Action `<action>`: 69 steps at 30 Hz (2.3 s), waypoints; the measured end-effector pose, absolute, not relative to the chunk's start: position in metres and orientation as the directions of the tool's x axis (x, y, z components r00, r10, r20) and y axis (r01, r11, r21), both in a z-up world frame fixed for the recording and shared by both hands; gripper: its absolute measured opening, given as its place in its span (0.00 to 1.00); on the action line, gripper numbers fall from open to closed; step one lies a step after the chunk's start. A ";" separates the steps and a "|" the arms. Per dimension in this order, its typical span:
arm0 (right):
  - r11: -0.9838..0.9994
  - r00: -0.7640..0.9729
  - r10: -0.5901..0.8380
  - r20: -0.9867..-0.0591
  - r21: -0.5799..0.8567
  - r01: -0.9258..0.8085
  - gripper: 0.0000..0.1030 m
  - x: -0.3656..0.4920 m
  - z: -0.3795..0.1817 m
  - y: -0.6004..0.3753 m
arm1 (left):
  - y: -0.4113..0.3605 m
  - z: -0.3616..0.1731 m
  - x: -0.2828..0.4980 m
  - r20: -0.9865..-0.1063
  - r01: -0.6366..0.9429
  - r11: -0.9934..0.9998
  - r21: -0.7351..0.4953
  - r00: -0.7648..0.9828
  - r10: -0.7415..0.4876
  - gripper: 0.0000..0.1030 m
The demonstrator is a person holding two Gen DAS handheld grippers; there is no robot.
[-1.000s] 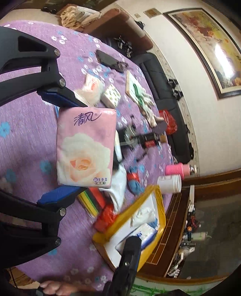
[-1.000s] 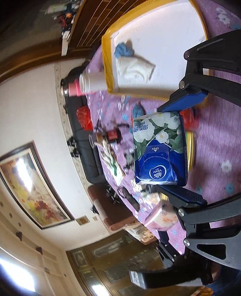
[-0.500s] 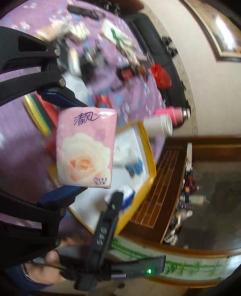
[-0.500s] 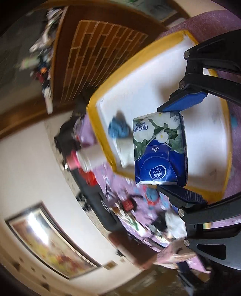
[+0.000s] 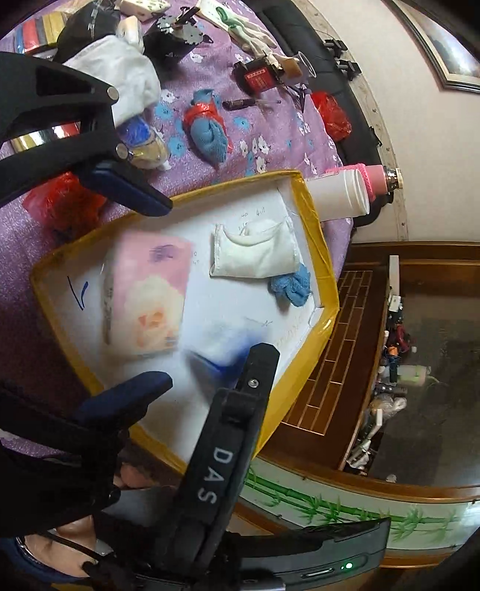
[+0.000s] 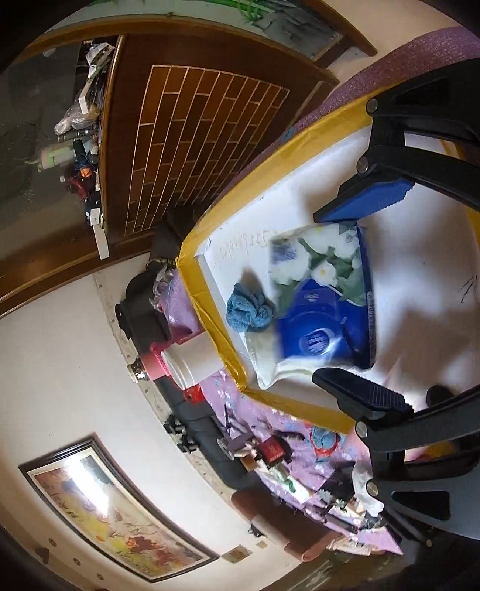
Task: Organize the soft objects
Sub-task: 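Carry both packs to the tray and release them inside, then withdraw the left gripper from the tray toward the table items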
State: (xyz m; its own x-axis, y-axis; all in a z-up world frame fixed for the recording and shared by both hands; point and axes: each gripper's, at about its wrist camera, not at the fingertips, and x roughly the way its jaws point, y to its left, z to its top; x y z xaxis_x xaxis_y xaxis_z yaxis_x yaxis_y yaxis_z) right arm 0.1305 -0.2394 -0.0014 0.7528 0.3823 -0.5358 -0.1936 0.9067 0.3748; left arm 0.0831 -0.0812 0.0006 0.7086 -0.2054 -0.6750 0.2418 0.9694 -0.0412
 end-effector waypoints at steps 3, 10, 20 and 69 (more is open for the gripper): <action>0.909 0.761 0.376 -0.529 0.370 -0.193 0.84 0.129 0.000 -0.239 | -0.078 -0.003 0.081 -0.657 0.248 0.967 -0.064 0.719 -0.228 0.84; 0.888 0.799 0.388 -0.459 0.419 -0.190 0.84 0.118 0.007 -0.251 | -0.072 0.001 0.068 -0.606 0.260 0.965 -0.039 0.761 -0.229 0.84; 0.874 0.789 0.432 -0.437 0.419 -0.247 0.84 0.114 0.010 -0.244 | -0.057 0.008 0.064 -0.584 0.239 0.965 -0.104 0.771 -0.254 0.84; 0.940 0.881 0.322 -0.346 0.230 -0.253 0.85 0.087 0.024 -0.226 | 0.281 -0.015 0.023 -0.836 -0.626 0.715 -0.311 0.538 0.106 0.84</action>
State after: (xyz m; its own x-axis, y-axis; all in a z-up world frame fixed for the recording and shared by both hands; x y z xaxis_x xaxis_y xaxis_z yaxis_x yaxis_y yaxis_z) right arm 0.0873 -0.2257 0.0244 0.8813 0.3220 -0.3458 -0.2532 0.9397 0.2297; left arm 0.0225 0.2811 -0.0149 0.5379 0.1065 -0.8363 -0.6255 0.7154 -0.3112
